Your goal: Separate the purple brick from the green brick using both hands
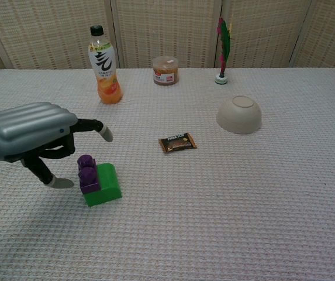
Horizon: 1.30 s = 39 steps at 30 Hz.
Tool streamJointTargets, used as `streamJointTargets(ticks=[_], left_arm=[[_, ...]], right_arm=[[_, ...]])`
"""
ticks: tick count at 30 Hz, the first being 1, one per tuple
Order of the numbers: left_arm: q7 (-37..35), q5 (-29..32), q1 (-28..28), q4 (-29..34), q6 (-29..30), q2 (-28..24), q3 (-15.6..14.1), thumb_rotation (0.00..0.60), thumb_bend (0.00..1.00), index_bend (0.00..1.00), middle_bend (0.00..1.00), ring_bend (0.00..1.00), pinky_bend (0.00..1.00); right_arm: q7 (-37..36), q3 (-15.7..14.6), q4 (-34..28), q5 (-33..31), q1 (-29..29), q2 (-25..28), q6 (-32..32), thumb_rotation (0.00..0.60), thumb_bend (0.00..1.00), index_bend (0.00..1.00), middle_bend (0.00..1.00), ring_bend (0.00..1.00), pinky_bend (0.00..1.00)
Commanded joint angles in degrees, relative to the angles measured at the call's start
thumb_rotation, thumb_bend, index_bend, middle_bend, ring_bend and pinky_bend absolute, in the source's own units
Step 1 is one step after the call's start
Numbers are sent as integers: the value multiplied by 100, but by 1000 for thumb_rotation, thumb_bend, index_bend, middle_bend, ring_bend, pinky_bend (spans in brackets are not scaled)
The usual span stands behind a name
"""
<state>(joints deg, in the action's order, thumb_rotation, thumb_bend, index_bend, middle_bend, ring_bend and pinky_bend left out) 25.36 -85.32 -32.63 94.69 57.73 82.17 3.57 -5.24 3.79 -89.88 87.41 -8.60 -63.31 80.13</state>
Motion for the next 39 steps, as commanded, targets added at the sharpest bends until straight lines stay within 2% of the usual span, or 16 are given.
streamJointTargets(ticks=[1, 20, 25, 39], left_arm=[[260, 136, -34, -2, -26, 75, -40, 600, 226, 290, 1000, 1000, 1000], [67, -136, -63, -399, 148, 344, -314, 600, 270, 360, 1000, 1000, 1000], [212, -205, -58, -558, 168, 406, -400, 600, 276, 360, 1000, 1000, 1000], [237, -238, -84, -924, 205, 471, -429, 600, 294, 390, 1000, 1000, 1000]], right_arm=[[0, -1, 5, -17, -12, 14, -17, 600, 304, 0, 0, 0, 0], [-137, -56, -65, 26, 21, 115, 48, 600, 304, 0, 0, 0, 0], [-127, -80, -83, 71, 30, 126, 76, 600, 304, 0, 0, 0, 0], [-194, -151, -128, -28, -125, 196, -353, 600, 304, 0, 0, 0, 0]])
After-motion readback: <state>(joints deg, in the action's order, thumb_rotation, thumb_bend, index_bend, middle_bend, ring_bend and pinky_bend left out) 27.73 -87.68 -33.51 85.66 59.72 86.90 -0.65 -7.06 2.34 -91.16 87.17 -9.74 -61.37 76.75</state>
